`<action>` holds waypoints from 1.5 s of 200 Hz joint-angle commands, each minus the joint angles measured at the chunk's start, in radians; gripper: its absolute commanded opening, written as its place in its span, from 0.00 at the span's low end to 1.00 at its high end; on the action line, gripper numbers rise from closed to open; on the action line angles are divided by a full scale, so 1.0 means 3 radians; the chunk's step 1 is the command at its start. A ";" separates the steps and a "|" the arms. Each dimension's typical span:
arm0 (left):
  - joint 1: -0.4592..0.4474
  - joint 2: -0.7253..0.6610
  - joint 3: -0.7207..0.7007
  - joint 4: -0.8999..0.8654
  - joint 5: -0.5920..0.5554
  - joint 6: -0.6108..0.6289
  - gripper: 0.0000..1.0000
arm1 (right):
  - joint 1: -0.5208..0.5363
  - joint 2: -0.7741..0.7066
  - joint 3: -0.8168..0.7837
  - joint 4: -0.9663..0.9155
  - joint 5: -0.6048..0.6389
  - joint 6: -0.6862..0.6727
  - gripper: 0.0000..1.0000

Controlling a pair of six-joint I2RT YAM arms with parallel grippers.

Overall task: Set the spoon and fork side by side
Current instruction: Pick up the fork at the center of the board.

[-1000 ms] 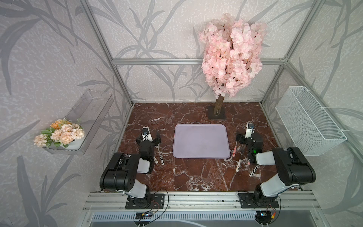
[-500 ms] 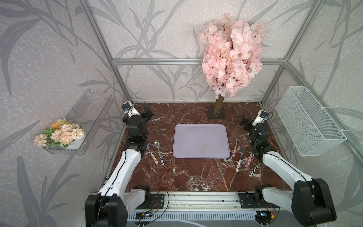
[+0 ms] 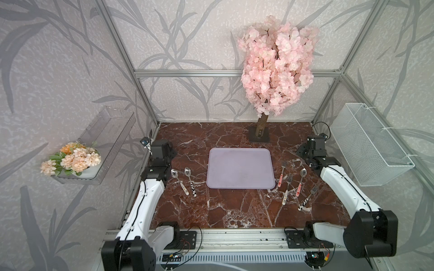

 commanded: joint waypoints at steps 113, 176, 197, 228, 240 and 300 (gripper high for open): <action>0.0028 0.0340 0.0357 -0.1717 0.0011 -0.0098 0.69 | 0.0991 0.0378 -0.0249 -0.1822 -0.0327 0.0078 0.32; 0.0027 0.0095 0.0201 -0.1475 0.0247 0.0084 0.70 | 0.0849 0.0480 -0.0574 -0.1614 -0.0759 0.0112 0.34; 0.0027 0.0112 0.0194 -0.1474 0.0275 0.0107 0.72 | 0.0834 0.0537 -0.0626 -0.1488 -0.0868 0.0111 0.34; 0.0027 0.0119 0.0149 -0.1474 0.0308 0.0112 0.72 | 0.0795 0.0657 -0.0647 -0.1366 -0.0964 0.0092 0.33; 0.0024 0.0109 0.0140 -0.1469 0.0356 0.0127 0.72 | 0.0785 0.0718 -0.0669 -0.1336 -0.0964 0.0091 0.32; 0.0028 0.0032 0.0075 -0.1461 0.0393 0.0136 0.73 | 0.0772 0.0880 -0.0755 -0.1273 -0.1010 0.0240 0.19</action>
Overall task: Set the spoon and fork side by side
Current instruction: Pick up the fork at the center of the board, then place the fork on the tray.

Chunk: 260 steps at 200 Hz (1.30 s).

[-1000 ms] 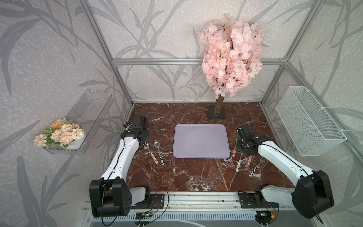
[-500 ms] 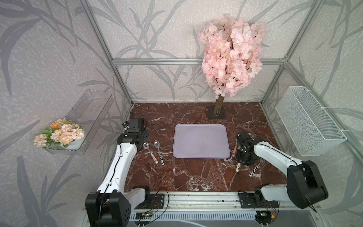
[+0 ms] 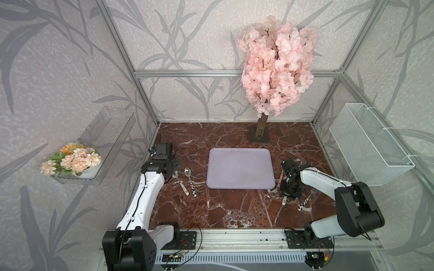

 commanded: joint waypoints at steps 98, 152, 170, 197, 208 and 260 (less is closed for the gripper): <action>0.0011 -0.0093 -0.0040 0.0011 0.0064 0.0079 0.74 | 0.0203 -0.0640 0.0153 -0.0304 0.0448 0.0016 0.02; 0.0013 0.0076 -0.0076 0.0061 0.0198 0.0029 0.74 | 0.0970 -0.0047 0.1202 -0.0289 0.0359 0.0046 0.00; 0.0009 0.0111 -0.0075 0.0050 0.0260 0.0032 0.74 | 0.1316 0.0427 0.1658 -0.0227 0.0319 0.0134 0.00; 0.0008 0.0181 -0.0041 0.0014 0.0135 0.0055 0.74 | 0.1641 0.1166 0.2426 -0.0227 0.0204 0.0171 0.00; 0.0010 0.0218 -0.0014 -0.0016 0.0131 0.0069 0.74 | 0.1711 0.1430 0.2718 -0.0271 0.0172 0.0169 0.00; 0.0014 0.0349 -0.0057 -0.0058 0.0109 0.0060 0.76 | 0.1851 0.2398 0.3674 -0.0478 0.0018 0.0447 0.00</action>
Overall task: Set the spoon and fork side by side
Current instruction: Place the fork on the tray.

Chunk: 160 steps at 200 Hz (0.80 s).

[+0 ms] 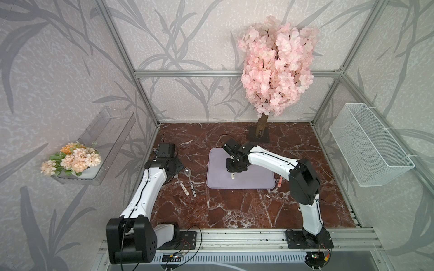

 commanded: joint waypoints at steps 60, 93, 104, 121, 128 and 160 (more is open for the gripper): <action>0.0013 0.0202 -0.0085 -0.0071 0.0023 0.0122 0.77 | 0.0145 0.0782 0.1012 -0.0455 -0.0188 0.0417 0.00; 0.0016 0.0193 -0.0057 -0.0092 0.0033 0.0191 0.77 | 0.0199 0.1150 0.1651 -0.0806 -0.0235 0.0445 0.01; 0.0016 0.0180 -0.0041 -0.0097 0.0043 0.0206 0.77 | 0.0213 0.1281 0.1864 -0.0954 -0.0234 0.0427 0.01; 0.0016 0.0161 -0.0035 -0.0100 0.0057 0.0223 0.78 | 0.0233 0.1407 0.2026 -0.1066 -0.0235 0.0420 0.01; 0.0014 0.0154 -0.0040 -0.0098 0.0068 0.0220 0.78 | 0.0230 0.1427 0.2028 -0.1065 -0.0244 0.0423 0.01; 0.0017 0.0135 -0.0085 -0.0061 0.0101 0.0232 0.78 | 0.0236 0.1466 0.2019 -0.1067 -0.0227 0.0434 0.01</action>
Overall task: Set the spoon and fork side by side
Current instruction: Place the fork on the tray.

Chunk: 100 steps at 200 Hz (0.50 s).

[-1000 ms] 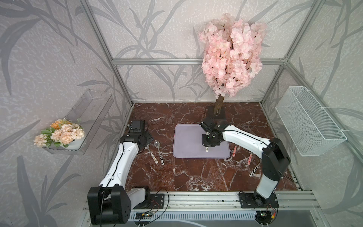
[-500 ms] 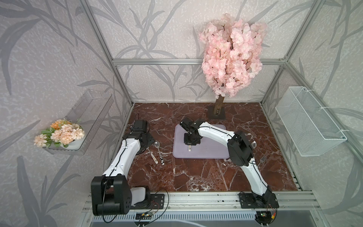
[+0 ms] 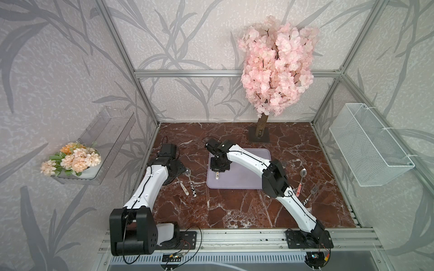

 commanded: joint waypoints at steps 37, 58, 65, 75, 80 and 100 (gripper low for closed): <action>0.0014 -0.0018 -0.0029 -0.0026 0.0073 0.0080 0.78 | 0.0025 0.0150 0.0075 -0.0185 -0.0055 0.0067 0.03; 0.0015 -0.0021 -0.0034 -0.0028 0.0084 0.0089 0.78 | 0.0023 0.0164 0.0092 -0.0170 -0.0055 0.0065 0.10; 0.0012 -0.0019 -0.0034 -0.0030 0.0085 0.0093 0.78 | 0.0020 0.0167 0.0098 -0.0176 -0.0056 0.0065 0.13; 0.0015 -0.0018 -0.0034 -0.0031 0.0089 0.0096 0.79 | 0.0020 0.0174 0.0105 -0.0175 -0.0068 0.0047 0.15; 0.0015 -0.0022 -0.0036 -0.0027 0.0098 0.0097 0.79 | 0.0022 0.0180 0.0105 -0.0175 -0.0080 0.0045 0.17; 0.0015 -0.0032 -0.0047 -0.0024 0.0127 0.0104 0.80 | 0.0022 0.0179 0.0071 -0.0148 -0.0115 0.0004 0.21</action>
